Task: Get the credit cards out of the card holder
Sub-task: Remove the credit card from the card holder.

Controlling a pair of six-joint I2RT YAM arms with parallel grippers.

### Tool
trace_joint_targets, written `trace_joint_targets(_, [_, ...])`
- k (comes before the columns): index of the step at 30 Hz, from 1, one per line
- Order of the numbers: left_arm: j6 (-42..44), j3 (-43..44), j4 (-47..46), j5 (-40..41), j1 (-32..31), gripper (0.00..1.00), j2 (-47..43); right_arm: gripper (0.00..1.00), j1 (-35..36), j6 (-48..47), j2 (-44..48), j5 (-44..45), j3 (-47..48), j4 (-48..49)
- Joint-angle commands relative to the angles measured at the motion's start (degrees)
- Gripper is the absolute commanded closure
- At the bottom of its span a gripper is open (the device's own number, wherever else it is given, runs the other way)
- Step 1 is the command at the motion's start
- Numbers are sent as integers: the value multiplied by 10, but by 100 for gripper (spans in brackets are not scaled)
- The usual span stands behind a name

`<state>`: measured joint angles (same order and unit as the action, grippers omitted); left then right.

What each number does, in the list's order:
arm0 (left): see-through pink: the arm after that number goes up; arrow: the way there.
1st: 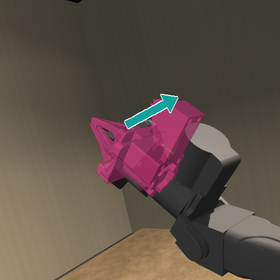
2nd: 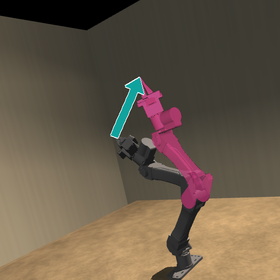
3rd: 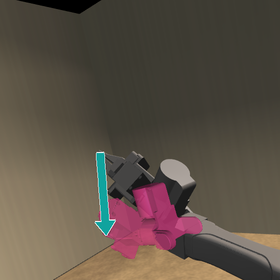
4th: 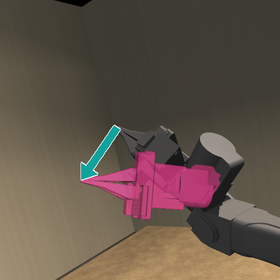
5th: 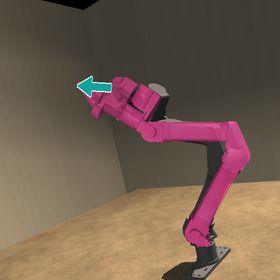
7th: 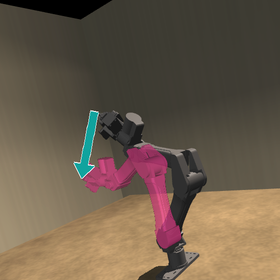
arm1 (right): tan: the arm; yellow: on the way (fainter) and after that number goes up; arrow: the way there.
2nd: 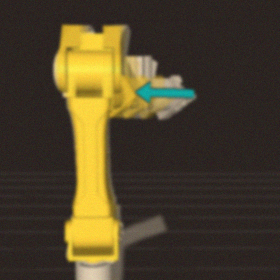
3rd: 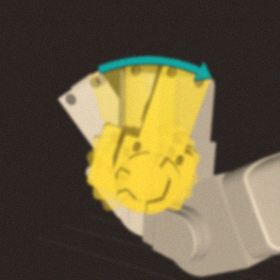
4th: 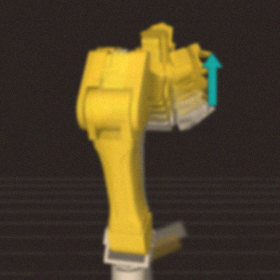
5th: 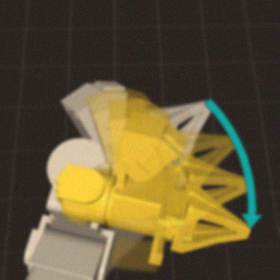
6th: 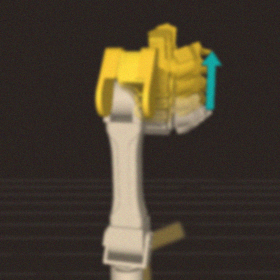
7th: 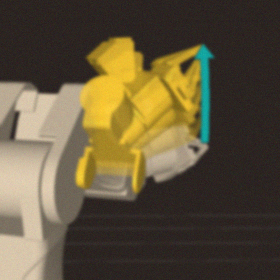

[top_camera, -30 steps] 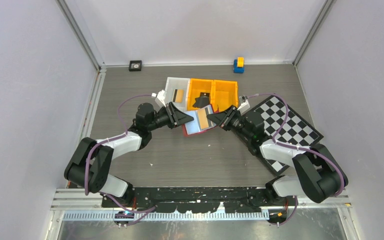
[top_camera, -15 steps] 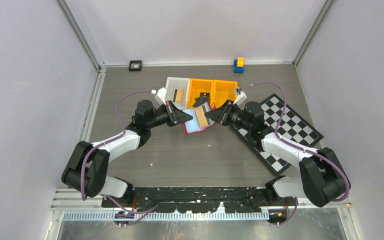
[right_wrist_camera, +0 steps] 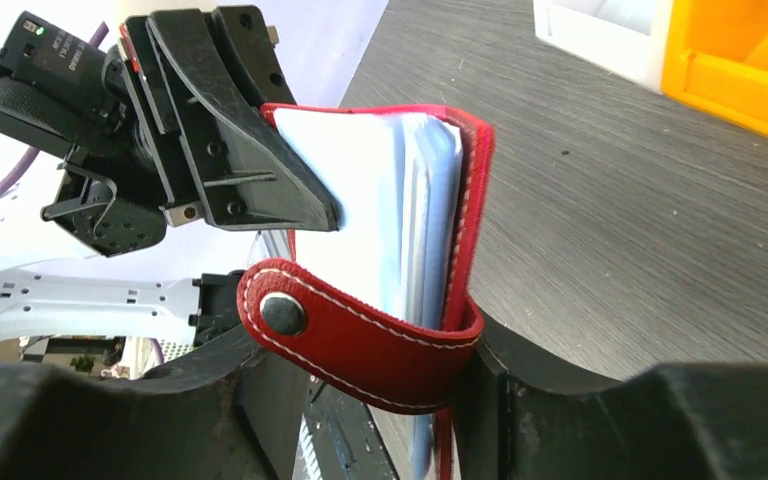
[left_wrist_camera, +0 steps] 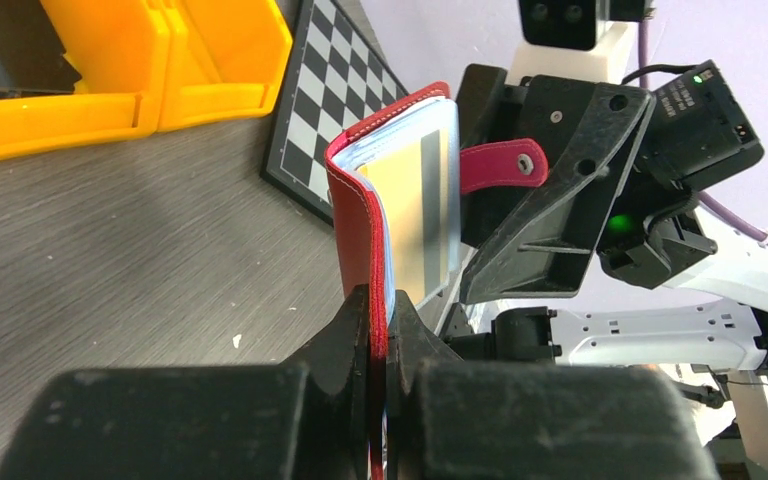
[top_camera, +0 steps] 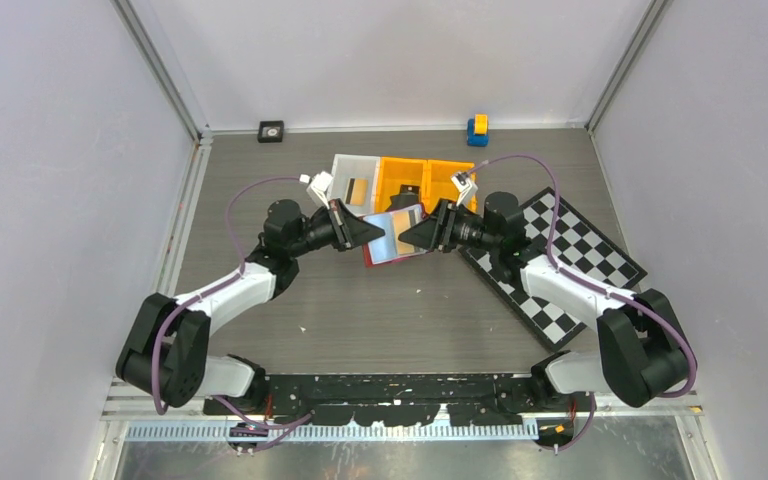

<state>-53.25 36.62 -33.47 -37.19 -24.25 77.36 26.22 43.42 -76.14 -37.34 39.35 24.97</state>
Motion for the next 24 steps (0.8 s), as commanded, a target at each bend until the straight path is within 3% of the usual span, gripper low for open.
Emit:
trace_joint_targets(1, [17,7,-28,-2,0,100,-30,44,1,-10,15,-37,17,11])
trace_joint_targets(14, [18,10,-22,-9,0,100,-32,36,-9,-15,43,-8,4,1])
trace_joint_targets(19, [16,13,-21,-11,0,100,-27,50,-19,-14,64,8,-6,0])
trace_joint_targets(24, [16,13,-21,-13,0,100,-27,56,-21,-14,59,6,-5,-1])
